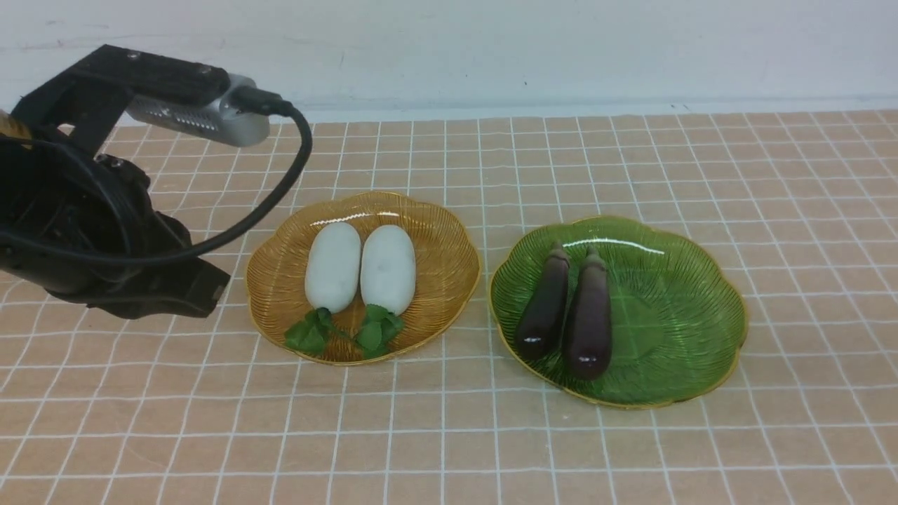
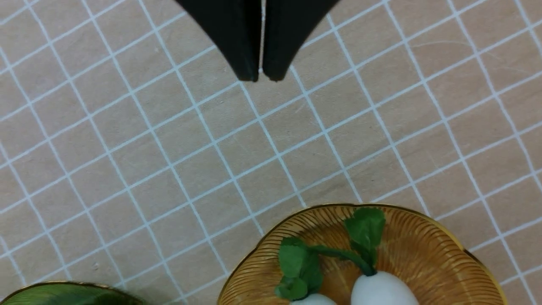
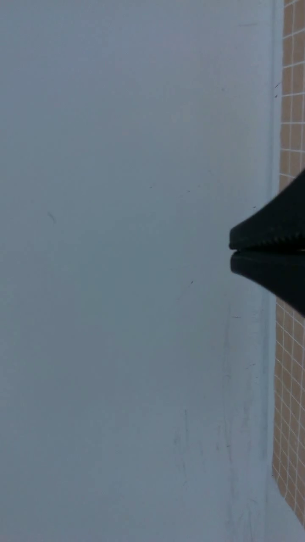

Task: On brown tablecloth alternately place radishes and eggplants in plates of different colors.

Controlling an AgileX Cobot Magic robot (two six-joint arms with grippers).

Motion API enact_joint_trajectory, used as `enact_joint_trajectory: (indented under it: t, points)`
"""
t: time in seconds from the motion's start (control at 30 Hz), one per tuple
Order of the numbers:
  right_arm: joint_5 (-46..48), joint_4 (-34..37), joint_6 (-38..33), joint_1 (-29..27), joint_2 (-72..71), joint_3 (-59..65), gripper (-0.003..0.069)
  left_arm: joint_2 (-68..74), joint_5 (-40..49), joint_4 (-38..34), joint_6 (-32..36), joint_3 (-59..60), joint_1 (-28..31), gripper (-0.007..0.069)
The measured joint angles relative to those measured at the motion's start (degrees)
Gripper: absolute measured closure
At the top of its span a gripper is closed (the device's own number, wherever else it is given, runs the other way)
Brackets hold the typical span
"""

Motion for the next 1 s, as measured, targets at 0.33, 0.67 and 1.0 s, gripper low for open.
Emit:
enact_joint_trajectory:
  t: [0.33,0.67,1.0]
  points:
    - [-0.41,0.00,-0.06,0.00,0.00,0.00,0.0674,-21.36,-14.40,0.46,-0.05,16.14,0.00,0.0628]
    - [-0.41,0.00,-0.21,0.00,0.00,0.00,0.0674,-44.15,-26.65,0.46,-0.05,30.05,0.00,0.0628]
    - [1.80,0.00,-0.21,0.00,0.00,0.00,0.0674,-57.62,-32.96,-4.16,-0.05,35.11,0.00,0.0628]
